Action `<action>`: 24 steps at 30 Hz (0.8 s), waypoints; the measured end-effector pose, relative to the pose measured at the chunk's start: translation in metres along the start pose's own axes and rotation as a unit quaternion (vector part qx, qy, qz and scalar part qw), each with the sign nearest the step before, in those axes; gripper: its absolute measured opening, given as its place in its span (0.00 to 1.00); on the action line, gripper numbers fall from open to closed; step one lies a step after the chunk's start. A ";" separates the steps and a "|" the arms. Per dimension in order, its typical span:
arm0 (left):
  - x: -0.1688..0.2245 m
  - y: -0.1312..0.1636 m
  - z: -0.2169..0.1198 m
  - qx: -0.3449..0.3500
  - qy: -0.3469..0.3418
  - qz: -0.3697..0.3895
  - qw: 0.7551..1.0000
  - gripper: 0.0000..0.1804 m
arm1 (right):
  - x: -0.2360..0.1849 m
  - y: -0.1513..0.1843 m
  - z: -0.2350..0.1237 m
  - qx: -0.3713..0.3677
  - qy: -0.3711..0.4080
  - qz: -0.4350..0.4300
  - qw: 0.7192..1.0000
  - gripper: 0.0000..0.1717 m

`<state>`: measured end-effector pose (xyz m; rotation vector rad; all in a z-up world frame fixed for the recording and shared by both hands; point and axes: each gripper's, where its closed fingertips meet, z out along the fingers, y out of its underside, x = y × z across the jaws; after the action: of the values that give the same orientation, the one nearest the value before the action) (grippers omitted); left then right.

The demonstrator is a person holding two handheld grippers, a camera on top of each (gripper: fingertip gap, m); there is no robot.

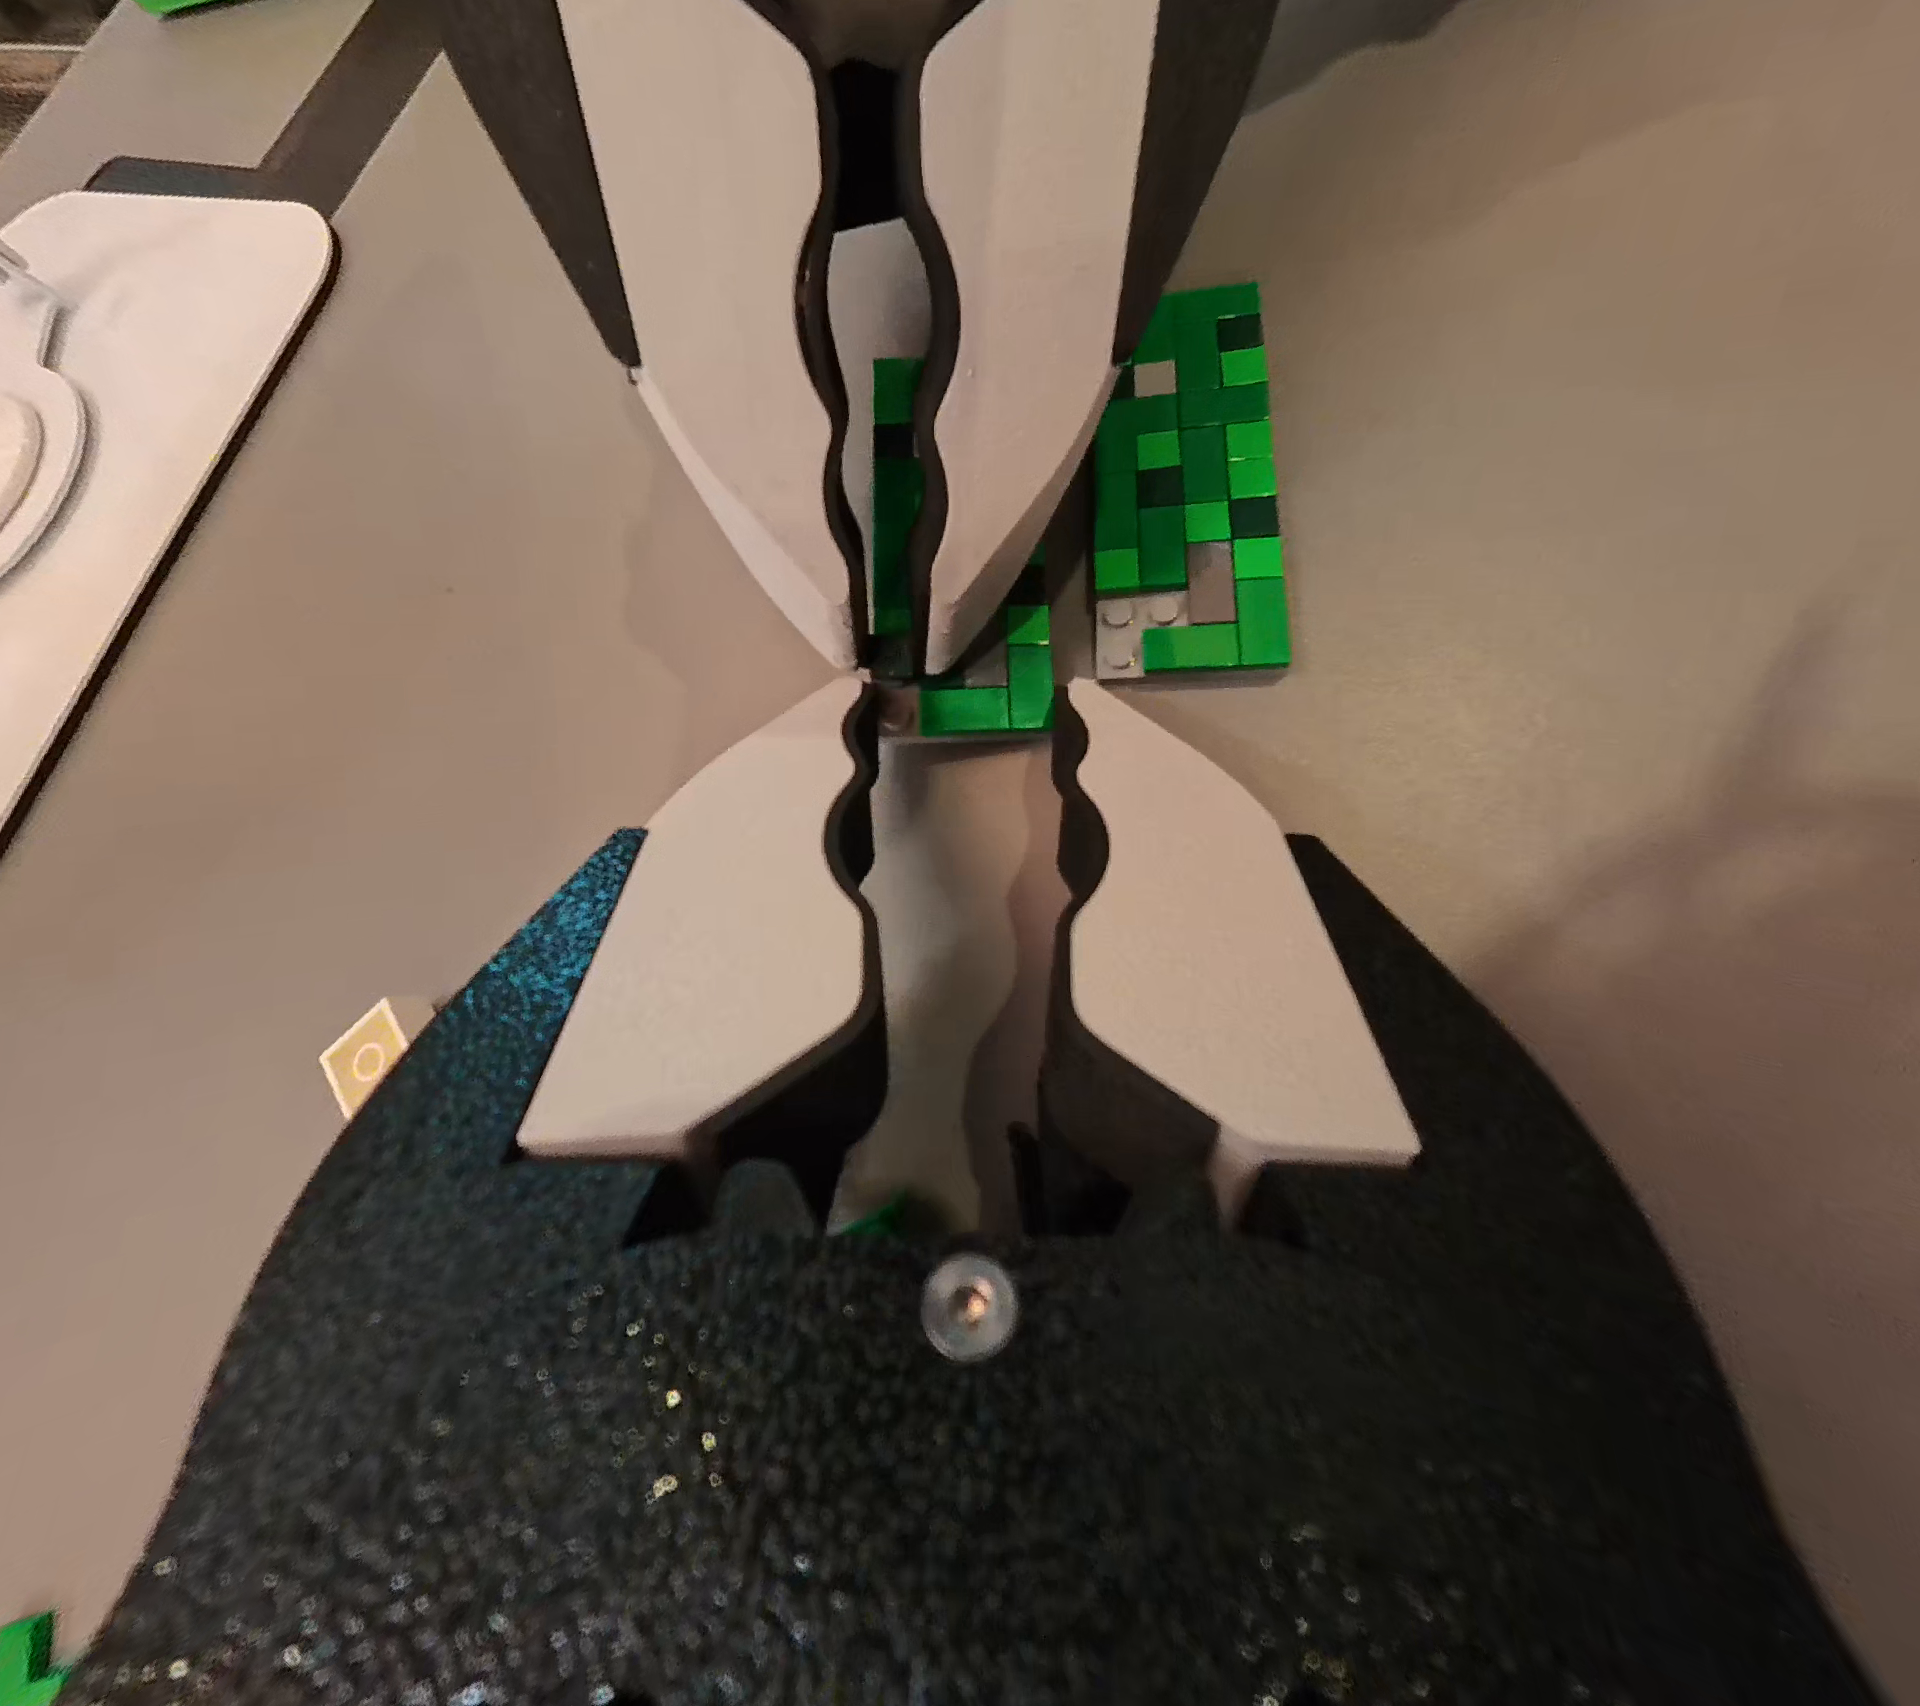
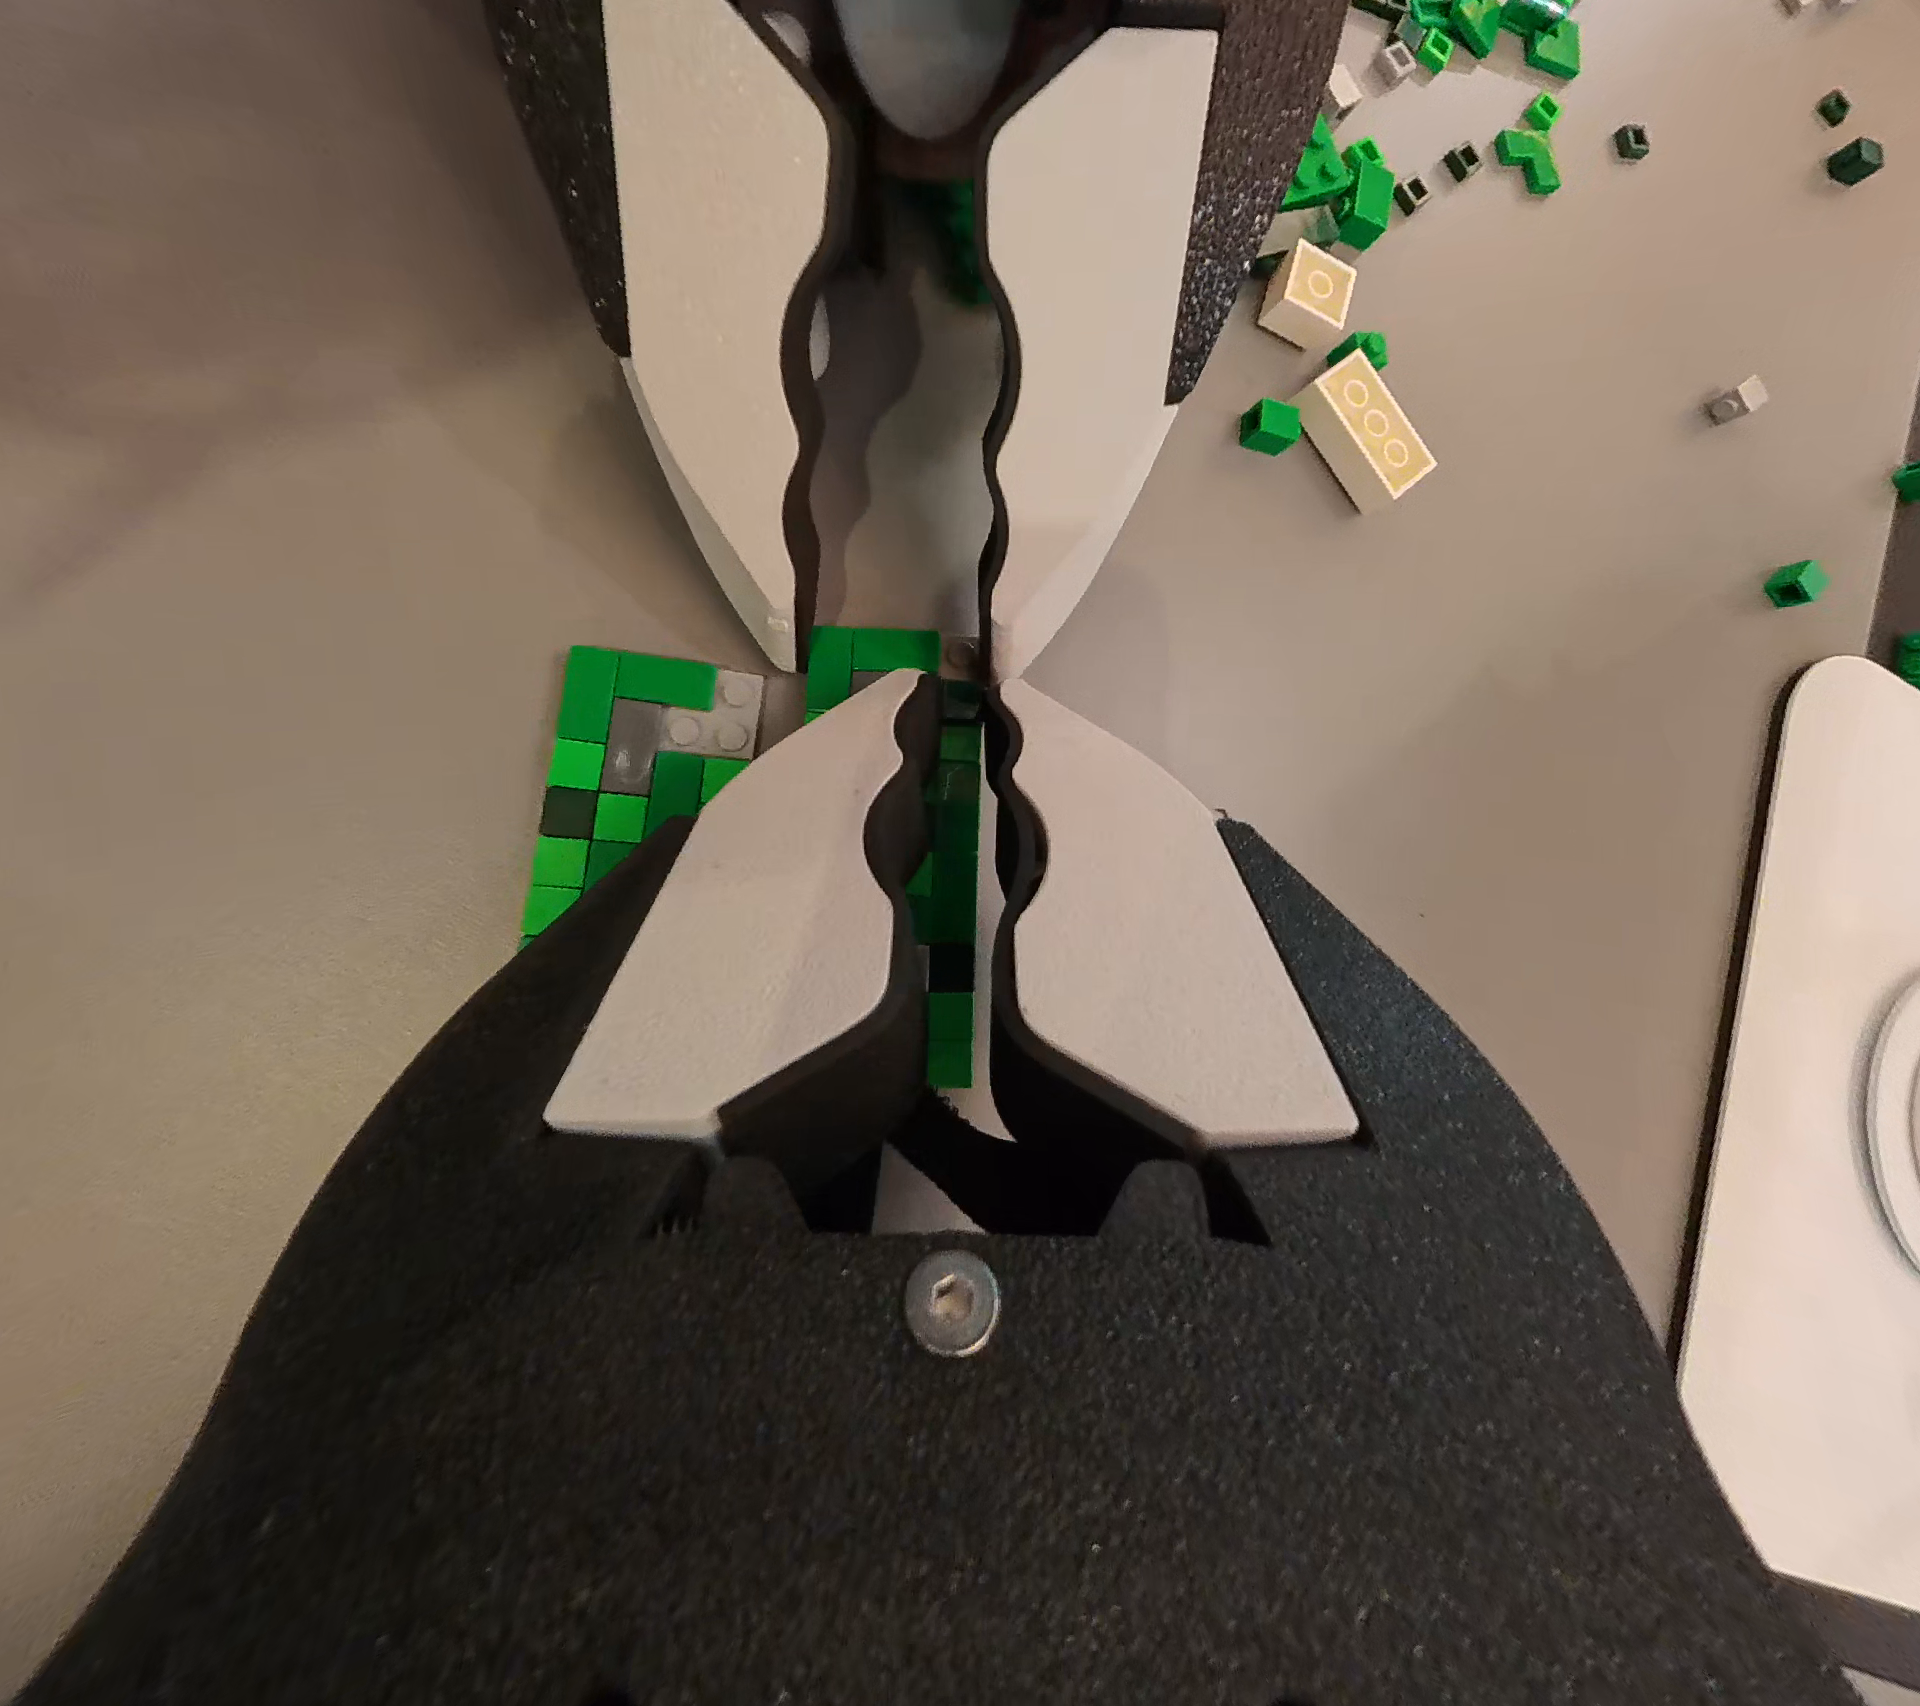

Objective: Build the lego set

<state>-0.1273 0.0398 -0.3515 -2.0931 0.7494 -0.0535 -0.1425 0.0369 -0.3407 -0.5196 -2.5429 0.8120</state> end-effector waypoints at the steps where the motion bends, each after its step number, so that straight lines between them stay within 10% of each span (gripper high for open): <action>1: 0.000 0.000 0.001 0.001 -0.001 0.001 1.000 0.17 | 0.000 0.000 0.000 0.000 -0.001 0.000 1.000 0.04; 16: 0.001 -0.003 0.000 0.018 -0.005 0.023 1.000 0.17 | -0.008 0.004 -0.015 0.045 -0.085 0.144 0.985 0.18; 24: 0.008 -0.011 -0.003 0.044 -0.005 0.071 0.996 0.17 | -0.013 -0.001 -0.035 0.080 -0.236 0.372 0.894 0.30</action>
<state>-0.1164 0.0380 -0.3429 -1.9512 0.8732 0.0025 -0.1144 0.0462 -0.3176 -1.4370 -2.6417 1.5583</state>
